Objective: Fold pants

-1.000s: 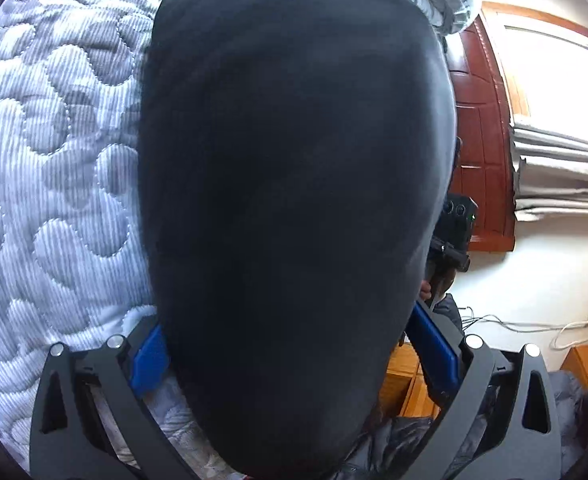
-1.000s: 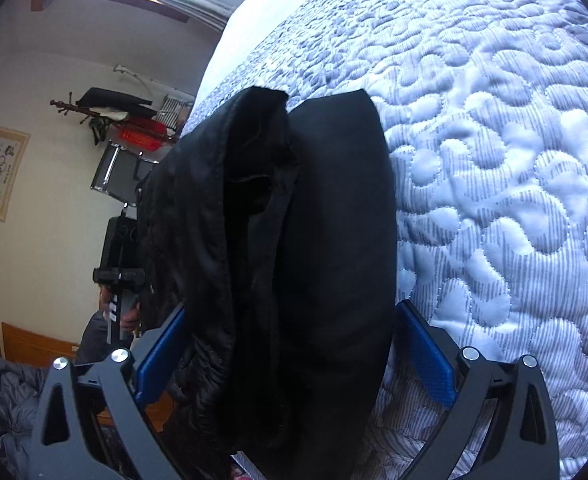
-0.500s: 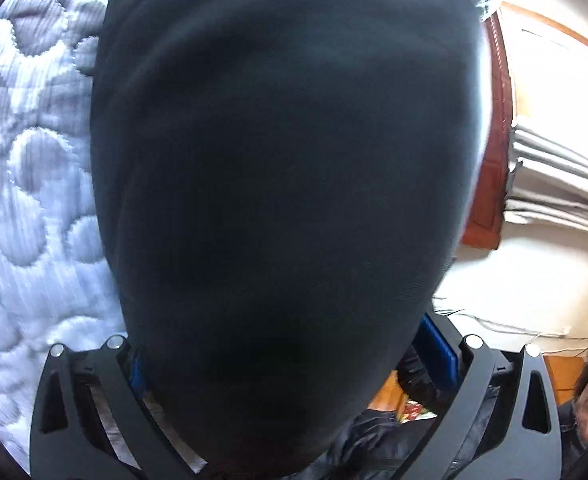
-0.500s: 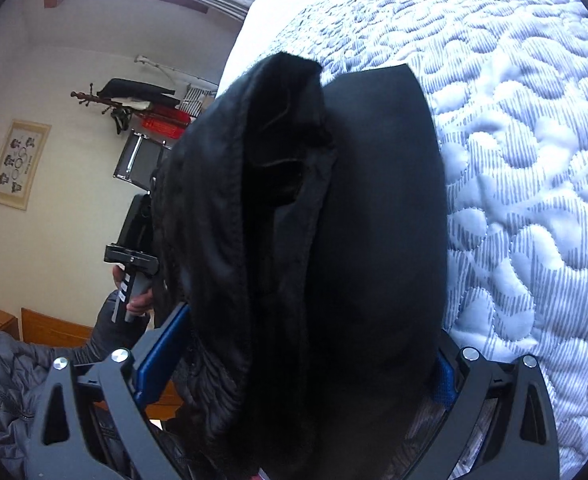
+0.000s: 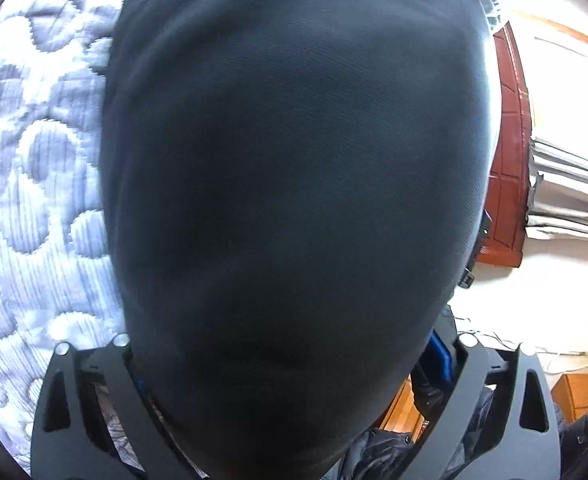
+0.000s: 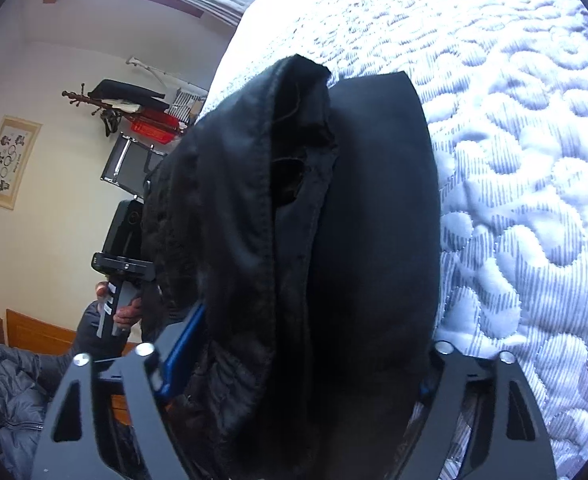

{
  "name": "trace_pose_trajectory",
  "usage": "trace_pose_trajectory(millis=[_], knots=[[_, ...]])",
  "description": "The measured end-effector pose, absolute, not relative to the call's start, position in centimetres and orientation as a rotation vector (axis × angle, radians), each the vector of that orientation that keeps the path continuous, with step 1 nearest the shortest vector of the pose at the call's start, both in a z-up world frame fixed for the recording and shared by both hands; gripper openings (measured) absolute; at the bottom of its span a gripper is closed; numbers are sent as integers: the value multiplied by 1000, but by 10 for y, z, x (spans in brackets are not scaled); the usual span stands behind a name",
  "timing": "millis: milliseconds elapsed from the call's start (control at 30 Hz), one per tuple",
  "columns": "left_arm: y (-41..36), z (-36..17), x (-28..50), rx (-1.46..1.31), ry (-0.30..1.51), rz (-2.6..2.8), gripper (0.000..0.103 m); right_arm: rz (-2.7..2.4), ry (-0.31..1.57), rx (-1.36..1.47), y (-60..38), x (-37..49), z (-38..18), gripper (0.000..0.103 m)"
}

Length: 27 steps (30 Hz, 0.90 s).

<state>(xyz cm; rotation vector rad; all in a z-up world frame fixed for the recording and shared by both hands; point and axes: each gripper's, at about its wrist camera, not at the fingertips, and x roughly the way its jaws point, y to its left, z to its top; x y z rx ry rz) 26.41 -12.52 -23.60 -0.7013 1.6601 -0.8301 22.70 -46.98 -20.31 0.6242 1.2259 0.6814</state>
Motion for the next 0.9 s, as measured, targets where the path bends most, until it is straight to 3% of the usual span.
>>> trace_pose_trajectory(millis=[200,367,467,667,900], knots=[[-123,-232,256,-706,1638,-814,72,696,1183,585,-465,223,-192,60],[-120,-230,251,-749,1603,-843,47,705,1164,612,-467,224,-191,54],[-110,-227,252,-766,1588,-863,38,712,1156,620,-468,224,-190,52],[-105,-212,258,-798,1519,-910,27,722,1123,652,-475,226,-185,45],[-114,-192,254,-821,1441,-951,25,721,1084,655,-484,238,-171,44]])
